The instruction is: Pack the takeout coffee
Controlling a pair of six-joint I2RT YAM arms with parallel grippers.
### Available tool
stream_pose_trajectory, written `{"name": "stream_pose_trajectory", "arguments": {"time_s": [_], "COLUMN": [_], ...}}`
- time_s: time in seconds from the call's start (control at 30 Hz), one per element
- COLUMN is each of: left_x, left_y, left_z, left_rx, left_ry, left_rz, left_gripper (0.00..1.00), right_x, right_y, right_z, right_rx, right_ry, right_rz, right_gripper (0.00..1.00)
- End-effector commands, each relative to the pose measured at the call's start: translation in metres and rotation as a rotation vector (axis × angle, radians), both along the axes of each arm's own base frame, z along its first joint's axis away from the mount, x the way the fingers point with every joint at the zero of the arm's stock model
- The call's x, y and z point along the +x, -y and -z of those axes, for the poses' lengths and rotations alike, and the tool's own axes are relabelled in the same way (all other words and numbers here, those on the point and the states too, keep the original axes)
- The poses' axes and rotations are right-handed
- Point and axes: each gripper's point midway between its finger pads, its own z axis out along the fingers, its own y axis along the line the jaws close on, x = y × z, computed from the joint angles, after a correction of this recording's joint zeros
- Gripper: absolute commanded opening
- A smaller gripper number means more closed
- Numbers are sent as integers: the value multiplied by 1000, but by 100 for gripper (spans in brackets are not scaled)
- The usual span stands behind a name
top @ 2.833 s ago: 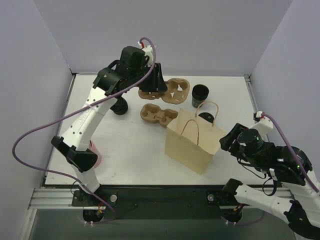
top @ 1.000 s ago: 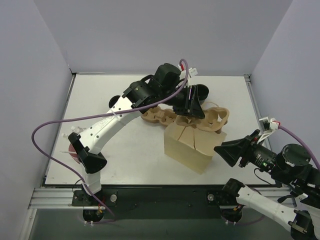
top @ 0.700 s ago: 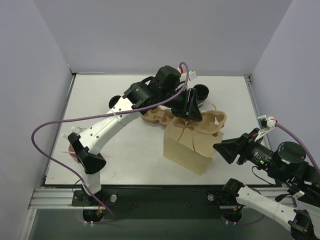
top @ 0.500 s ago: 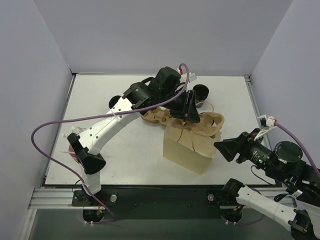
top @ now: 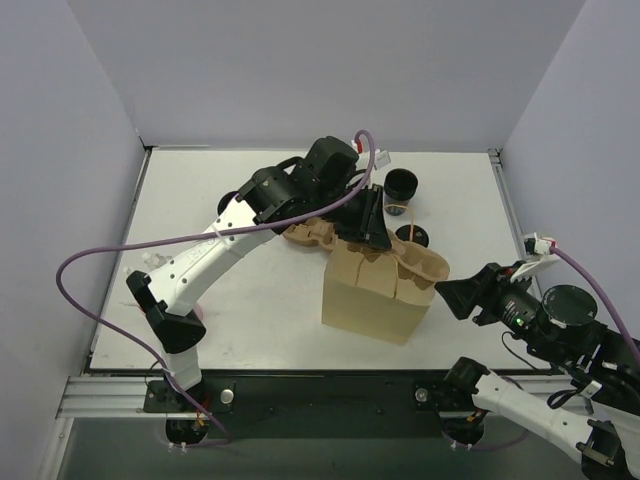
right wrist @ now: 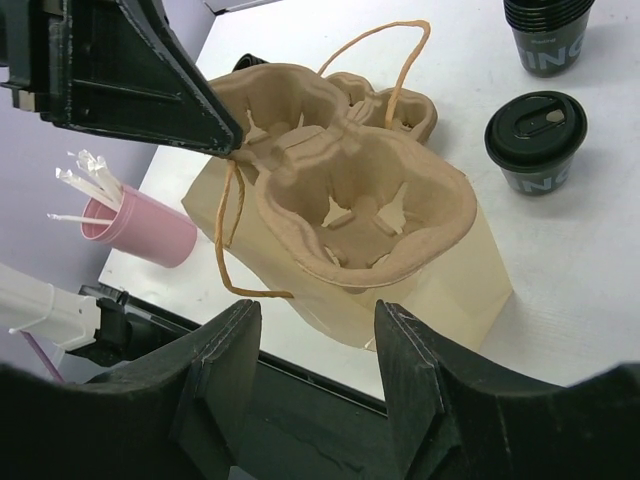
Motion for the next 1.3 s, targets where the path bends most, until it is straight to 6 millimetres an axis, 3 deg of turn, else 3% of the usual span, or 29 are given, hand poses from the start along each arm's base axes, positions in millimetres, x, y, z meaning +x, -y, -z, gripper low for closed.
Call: {"name": "stream_pose_trajectory", "arguments": {"time_s": [0.0,0.1,0.27,0.33,0.53,0.77,1.27], "left_x": [-7,-3,-1,-1,-1,-3,-6], "left_y": [-12,-18,-24,-25,-27,-27,-26], "left_z": [-22,-19,-12,-12,-12,-7,-2], "left_rx": [-34,-5,35,36,39,43,29], "left_ry": [48,71,91,94,99,97,89], "left_rz": [-10,-24,-32,-31,-33,-24,-16], "left_gripper": [31,31,31,31,31,31,31], "right_x": [8,14,35,33,21,28,39], "right_y": [-2,-5,11,21,22,23,4], "right_z": [7,7,6,17,43,37,28], "right_rx": [-21,-29,34,36,83,124,166], "right_ry": [-27,-43,-136,-207,-416,-388,-380], "right_rz": [34,55,314,409,546,589,557], "right_gripper": [49,49,49,49,49,49,45]}}
